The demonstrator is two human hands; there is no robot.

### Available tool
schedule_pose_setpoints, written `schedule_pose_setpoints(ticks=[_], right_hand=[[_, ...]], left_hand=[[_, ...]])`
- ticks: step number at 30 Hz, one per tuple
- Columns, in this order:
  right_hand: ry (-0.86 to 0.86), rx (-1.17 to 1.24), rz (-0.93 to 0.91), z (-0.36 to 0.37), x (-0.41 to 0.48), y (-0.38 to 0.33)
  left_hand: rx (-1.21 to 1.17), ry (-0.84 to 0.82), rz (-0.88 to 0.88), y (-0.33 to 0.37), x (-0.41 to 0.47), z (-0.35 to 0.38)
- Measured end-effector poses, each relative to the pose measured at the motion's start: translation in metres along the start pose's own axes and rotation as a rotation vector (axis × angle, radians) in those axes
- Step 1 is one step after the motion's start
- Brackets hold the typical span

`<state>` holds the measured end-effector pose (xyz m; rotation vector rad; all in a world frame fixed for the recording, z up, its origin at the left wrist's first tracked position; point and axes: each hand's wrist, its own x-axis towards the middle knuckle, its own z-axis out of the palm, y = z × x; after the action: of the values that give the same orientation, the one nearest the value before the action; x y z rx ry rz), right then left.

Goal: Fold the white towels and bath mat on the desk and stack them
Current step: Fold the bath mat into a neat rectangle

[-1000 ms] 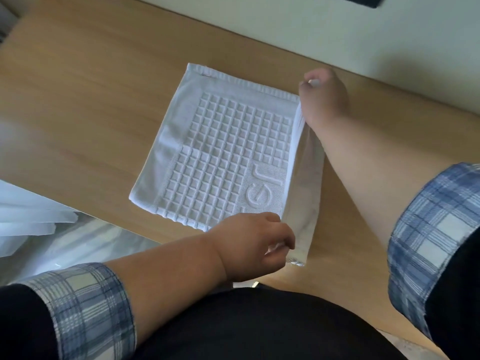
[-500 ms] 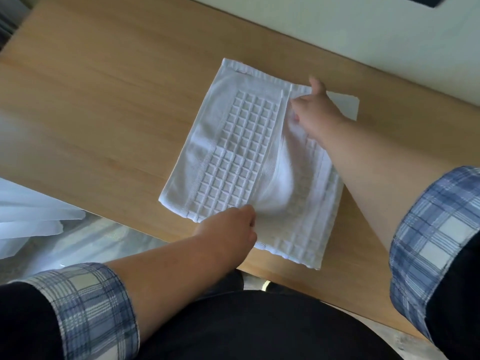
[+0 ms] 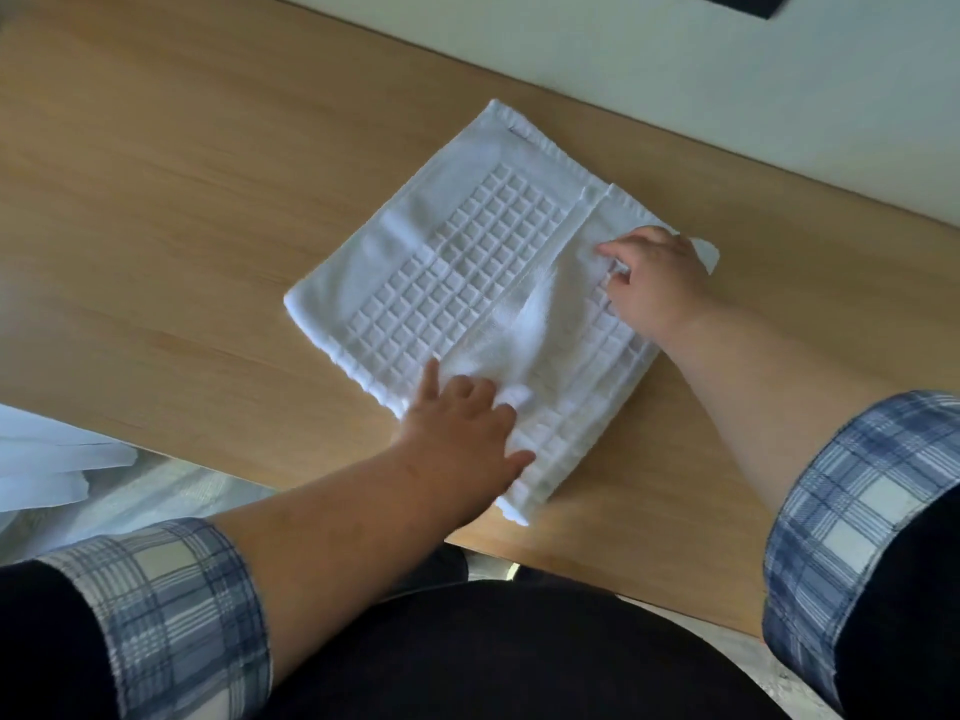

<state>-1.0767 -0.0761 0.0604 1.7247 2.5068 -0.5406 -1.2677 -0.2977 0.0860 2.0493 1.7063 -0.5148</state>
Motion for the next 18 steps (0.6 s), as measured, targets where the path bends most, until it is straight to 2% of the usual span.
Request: schedule_pose_setpoints(ticks=[4,9,12,14,18], right_hand=[[0.02,0.015,0.1,0.001,-0.035,0.031],[0.004,0.093,0.159,0.013,-0.075,0.056],[0.108,0.237,0.164,0.009,-0.077,0.07],[0.205,0.192,0.098,0.002,-0.066,0.079],[0.046,0.18,0.009,-0.013,-0.041,0.088]], left_hand=[[0.05,0.009,-0.175,-0.006,0.013,-0.008],[-0.044,0.047,-0.261,-0.023,0.035,-0.017],[-0.238,0.254,-0.304,-0.034,0.048,-0.025],[-0.308,0.358,-0.328,-0.04,0.061,-0.031],[-0.199,0.349,-0.259,-0.043,0.091,-0.04]])
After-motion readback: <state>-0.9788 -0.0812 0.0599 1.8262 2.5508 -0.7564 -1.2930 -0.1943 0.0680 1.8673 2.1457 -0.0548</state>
